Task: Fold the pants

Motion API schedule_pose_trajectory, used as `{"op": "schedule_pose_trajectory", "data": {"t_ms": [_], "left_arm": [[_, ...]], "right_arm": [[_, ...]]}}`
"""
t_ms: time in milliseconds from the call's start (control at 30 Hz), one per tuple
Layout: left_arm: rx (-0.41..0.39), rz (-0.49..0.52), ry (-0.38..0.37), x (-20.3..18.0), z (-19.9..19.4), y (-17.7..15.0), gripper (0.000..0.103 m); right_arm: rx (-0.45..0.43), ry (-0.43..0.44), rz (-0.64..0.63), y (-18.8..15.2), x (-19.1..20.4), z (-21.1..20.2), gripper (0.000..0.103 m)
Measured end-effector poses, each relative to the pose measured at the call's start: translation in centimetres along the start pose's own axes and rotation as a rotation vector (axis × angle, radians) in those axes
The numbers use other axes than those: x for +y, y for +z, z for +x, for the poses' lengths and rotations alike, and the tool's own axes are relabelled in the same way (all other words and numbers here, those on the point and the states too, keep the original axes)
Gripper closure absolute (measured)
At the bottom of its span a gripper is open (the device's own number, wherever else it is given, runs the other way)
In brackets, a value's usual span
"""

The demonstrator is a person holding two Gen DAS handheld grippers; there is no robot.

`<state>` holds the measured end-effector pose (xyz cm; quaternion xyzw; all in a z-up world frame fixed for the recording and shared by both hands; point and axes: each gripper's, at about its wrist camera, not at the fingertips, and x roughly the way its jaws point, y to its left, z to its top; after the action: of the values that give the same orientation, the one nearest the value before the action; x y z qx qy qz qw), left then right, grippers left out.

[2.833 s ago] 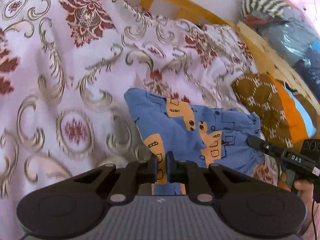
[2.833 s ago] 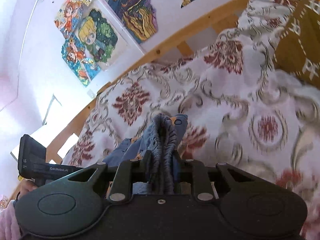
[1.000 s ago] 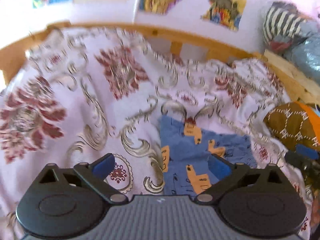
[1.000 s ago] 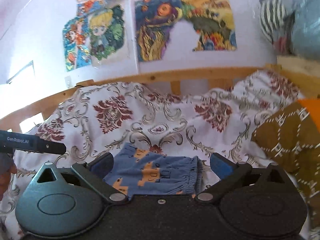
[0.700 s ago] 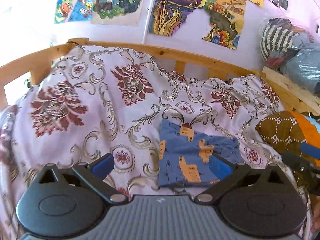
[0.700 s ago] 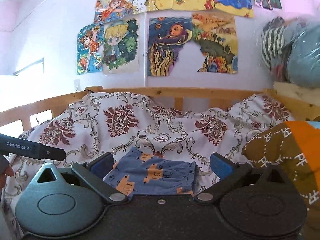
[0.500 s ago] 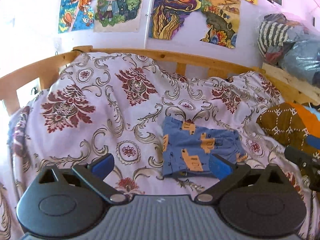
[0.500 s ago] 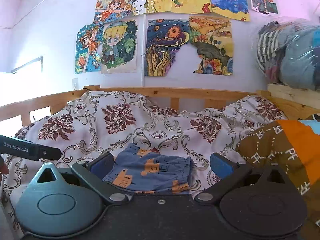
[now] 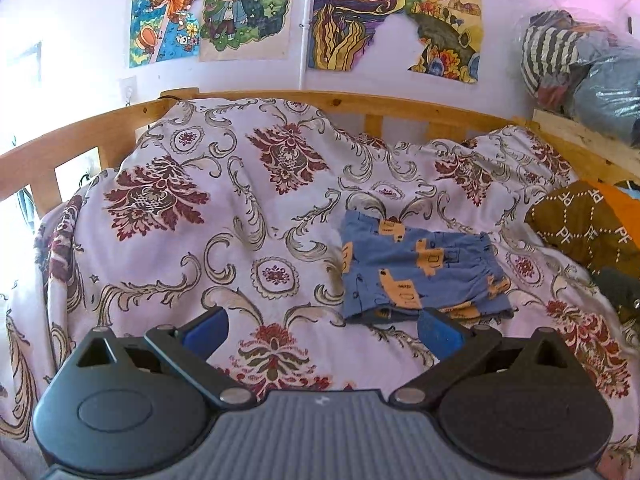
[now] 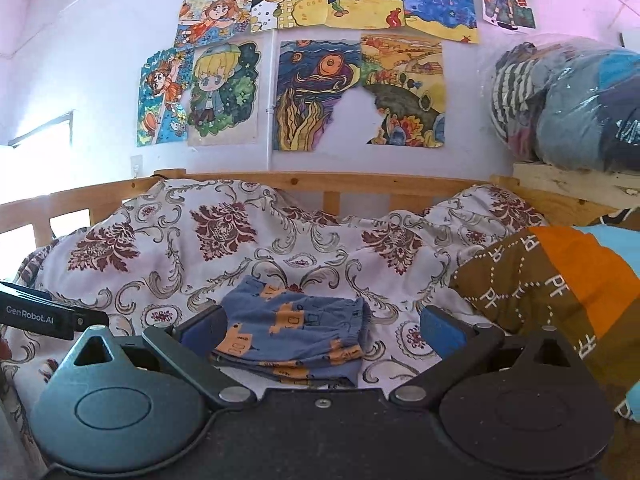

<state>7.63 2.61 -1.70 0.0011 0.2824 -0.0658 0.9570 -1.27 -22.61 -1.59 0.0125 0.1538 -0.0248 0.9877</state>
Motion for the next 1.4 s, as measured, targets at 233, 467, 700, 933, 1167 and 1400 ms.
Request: {"op": "schedule_pose_trajectory", "data": {"t_ms": [233,467,700,933,1167,1400], "left_arm": [[0.023,0.028,0.023,-0.6,0.5,-0.9,0.0],[0.113,0.111,0.077,-2.1,2.1,-1.6,0.0],[0.138,0.129,0.068,-2.2,2.7,-2.0,0.0],[0.127,0.133,0.064,-2.3,2.5,-1.9,0.0],[0.12,0.133,0.062,-2.3,2.4,-1.9,0.0],[0.119,0.134,0.061,-2.3,2.3,-1.9,0.0]], "right_arm": [[0.039,-0.074,-0.044,-2.1,0.5,0.8,0.001],[0.103,-0.065,-0.034,-2.9,0.3,2.0,0.001],[0.149,-0.062,-0.002,-3.3,0.0,2.6,0.001],[0.161,-0.057,-0.001,-3.4,0.0,2.6,0.001],[0.163,-0.063,0.007,-3.3,-0.2,2.6,0.001],[0.165,-0.066,0.009,-3.3,-0.3,2.7,0.001]]}}
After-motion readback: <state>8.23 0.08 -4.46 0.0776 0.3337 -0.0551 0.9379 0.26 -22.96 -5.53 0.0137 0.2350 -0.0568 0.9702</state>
